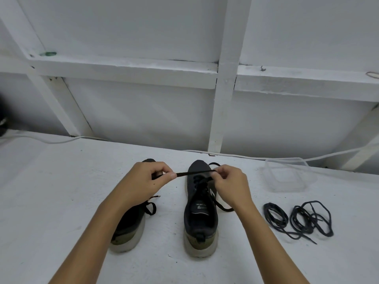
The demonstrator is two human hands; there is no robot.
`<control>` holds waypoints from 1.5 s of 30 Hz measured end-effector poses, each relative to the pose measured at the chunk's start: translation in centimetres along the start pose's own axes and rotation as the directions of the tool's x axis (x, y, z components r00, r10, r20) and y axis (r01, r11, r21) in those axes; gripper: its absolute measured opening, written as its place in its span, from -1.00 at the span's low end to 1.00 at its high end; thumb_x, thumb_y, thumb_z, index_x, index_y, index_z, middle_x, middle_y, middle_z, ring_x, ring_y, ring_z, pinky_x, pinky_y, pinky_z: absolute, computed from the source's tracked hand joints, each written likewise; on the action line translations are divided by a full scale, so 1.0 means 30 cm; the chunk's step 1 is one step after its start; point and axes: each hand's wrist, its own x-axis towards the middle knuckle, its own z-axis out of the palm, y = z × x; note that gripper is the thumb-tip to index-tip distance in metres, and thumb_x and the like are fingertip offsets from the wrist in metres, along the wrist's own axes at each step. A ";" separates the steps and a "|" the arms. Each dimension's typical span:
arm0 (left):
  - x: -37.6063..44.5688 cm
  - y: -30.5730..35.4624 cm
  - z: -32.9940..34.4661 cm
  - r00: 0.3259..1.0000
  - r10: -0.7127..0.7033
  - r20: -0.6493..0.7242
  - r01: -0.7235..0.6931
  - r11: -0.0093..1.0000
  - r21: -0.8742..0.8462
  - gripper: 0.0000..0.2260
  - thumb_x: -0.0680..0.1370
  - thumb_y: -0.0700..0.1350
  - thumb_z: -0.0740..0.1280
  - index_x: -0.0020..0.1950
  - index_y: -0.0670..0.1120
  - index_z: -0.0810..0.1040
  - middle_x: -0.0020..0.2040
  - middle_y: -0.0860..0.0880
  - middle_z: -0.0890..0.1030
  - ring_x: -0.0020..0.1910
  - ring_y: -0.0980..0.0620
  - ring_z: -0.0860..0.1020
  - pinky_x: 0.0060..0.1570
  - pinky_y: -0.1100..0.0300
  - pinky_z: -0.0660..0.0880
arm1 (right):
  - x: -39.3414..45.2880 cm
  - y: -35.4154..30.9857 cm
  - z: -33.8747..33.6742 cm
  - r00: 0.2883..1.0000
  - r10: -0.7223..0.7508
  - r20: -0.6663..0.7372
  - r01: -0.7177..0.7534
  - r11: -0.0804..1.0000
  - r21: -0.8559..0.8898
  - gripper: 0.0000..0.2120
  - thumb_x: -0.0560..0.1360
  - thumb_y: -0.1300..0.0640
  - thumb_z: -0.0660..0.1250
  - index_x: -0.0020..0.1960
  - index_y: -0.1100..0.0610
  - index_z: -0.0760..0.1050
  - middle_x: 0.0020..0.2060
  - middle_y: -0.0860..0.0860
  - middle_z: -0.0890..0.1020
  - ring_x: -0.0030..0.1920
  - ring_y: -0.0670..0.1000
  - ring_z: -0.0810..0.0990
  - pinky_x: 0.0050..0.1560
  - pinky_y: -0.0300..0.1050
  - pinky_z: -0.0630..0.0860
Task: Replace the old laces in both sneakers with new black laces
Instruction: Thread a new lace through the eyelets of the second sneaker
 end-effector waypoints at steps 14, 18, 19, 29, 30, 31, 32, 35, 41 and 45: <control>0.000 0.027 0.006 0.993 -0.046 0.105 0.047 0.999 -0.006 -0.86 0.59 0.04 0.36 -0.16 0.10 0.61 -0.36 0.05 0.54 -0.40 0.19 0.45 -0.33 0.31 0.39 | 0.016 -0.007 -0.027 0.991 -0.130 -0.006 0.130 0.991 -0.011 -0.83 0.58 0.07 0.35 -0.12 -0.03 0.69 -0.25 -0.13 0.71 -0.08 -0.07 0.66 -0.03 -0.08 0.57; -0.008 0.006 0.003 0.985 -0.093 0.145 0.091 0.996 0.021 -0.88 0.60 0.01 0.36 -0.14 0.08 0.60 -0.29 0.15 0.60 -0.37 0.22 0.51 -0.25 0.29 0.44 | 0.019 0.023 -0.028 0.996 -0.086 -0.006 0.084 0.979 -0.187 -0.84 0.58 0.08 0.36 0.09 -0.07 0.68 0.03 -0.08 0.72 0.17 0.03 0.60 0.07 -0.05 0.54; -0.006 0.008 0.007 0.987 -0.090 0.132 0.087 0.996 0.025 -0.88 0.60 0.00 0.35 -0.13 0.09 0.59 -0.25 0.16 0.63 -0.36 0.22 0.51 -0.24 0.29 0.44 | 0.010 0.022 -0.023 0.986 -0.159 0.056 0.168 0.959 -0.226 -0.73 0.56 0.08 0.38 0.24 -0.10 0.62 0.19 -0.11 0.67 0.29 0.01 0.52 0.19 -0.04 0.50; 0.001 0.027 0.017 0.987 -0.070 0.145 0.063 0.997 0.052 -0.91 0.59 0.00 0.37 -0.12 0.10 0.61 -0.21 0.15 0.65 -0.31 0.23 0.50 -0.24 0.30 0.42 | -0.001 -0.046 -0.004 0.931 -0.316 0.180 0.355 0.898 -0.261 -0.84 0.64 0.07 0.25 -0.07 -0.04 0.58 -0.23 -0.17 0.55 -0.11 -0.06 0.48 -0.18 -0.10 0.35; -0.003 0.017 0.012 0.983 -0.086 0.162 0.079 0.996 0.050 -0.91 0.58 0.00 0.38 -0.12 0.10 0.62 -0.21 0.14 0.65 -0.33 0.22 0.49 -0.23 0.26 0.46 | 0.005 -0.037 -0.014 0.952 -0.287 0.110 0.306 0.912 -0.272 -0.84 0.64 0.08 0.24 -0.04 -0.03 0.58 -0.19 -0.17 0.57 -0.09 -0.04 0.48 -0.17 -0.09 0.34; -0.006 0.009 0.009 0.978 -0.101 0.180 0.095 0.995 0.044 -0.92 0.58 0.00 0.38 -0.11 0.10 0.63 -0.22 0.14 0.65 -0.34 0.20 0.49 -0.21 0.22 0.48 | 0.015 -0.026 -0.023 0.965 -0.258 0.056 0.263 0.926 -0.269 -0.84 0.65 0.09 0.24 -0.03 -0.01 0.58 -0.18 -0.15 0.59 -0.08 -0.03 0.49 -0.17 -0.09 0.35; -0.010 0.001 0.007 0.973 -0.115 0.198 0.108 0.993 0.045 -0.92 0.58 0.01 0.39 -0.10 0.09 0.64 -0.23 0.14 0.65 -0.33 0.15 0.52 -0.19 0.18 0.50 | 0.024 -0.021 -0.031 0.974 -0.226 0.013 0.221 0.940 -0.261 -0.83 0.65 0.10 0.23 -0.03 0.00 0.58 -0.17 -0.13 0.61 -0.09 -0.01 0.51 -0.18 -0.09 0.37; -0.020 -0.018 0.010 0.960 -0.143 0.242 0.122 0.987 0.101 -0.91 0.58 0.04 0.38 -0.10 0.12 0.66 -0.22 0.17 0.66 -0.30 0.17 0.52 -0.20 0.22 0.48 | 0.049 0.000 -0.044 0.990 -0.115 -0.079 0.094 0.969 -0.229 -0.81 0.65 0.10 0.23 -0.10 -0.04 0.54 -0.21 -0.12 0.63 -0.13 0.01 0.55 -0.22 -0.10 0.39; -0.027 -0.044 0.031 0.946 -0.226 0.230 0.199 0.971 0.135 -0.85 0.64 -0.05 0.29 0.04 0.15 0.65 -0.15 0.28 0.68 -0.22 0.25 0.57 -0.15 0.28 0.48 | 0.062 0.036 -0.045 0.996 0.014 -0.088 -0.032 0.979 -0.201 -0.84 0.62 -0.01 0.31 0.13 -0.03 0.61 -0.05 -0.07 0.69 0.04 0.05 0.63 -0.04 -0.06 0.51; -0.021 -0.022 0.106 0.936 -0.325 0.137 0.349 0.910 -0.223 -0.89 0.63 -0.10 0.31 0.06 0.01 0.63 -0.10 0.18 0.72 -0.09 0.23 0.66 -0.06 0.22 0.55 | -0.016 0.029 -0.003 0.994 -0.105 -0.025 0.100 0.984 -0.146 -0.81 0.54 -0.05 0.41 0.14 -0.07 0.59 -0.06 -0.14 0.63 -0.04 -0.08 0.61 0.02 -0.06 0.53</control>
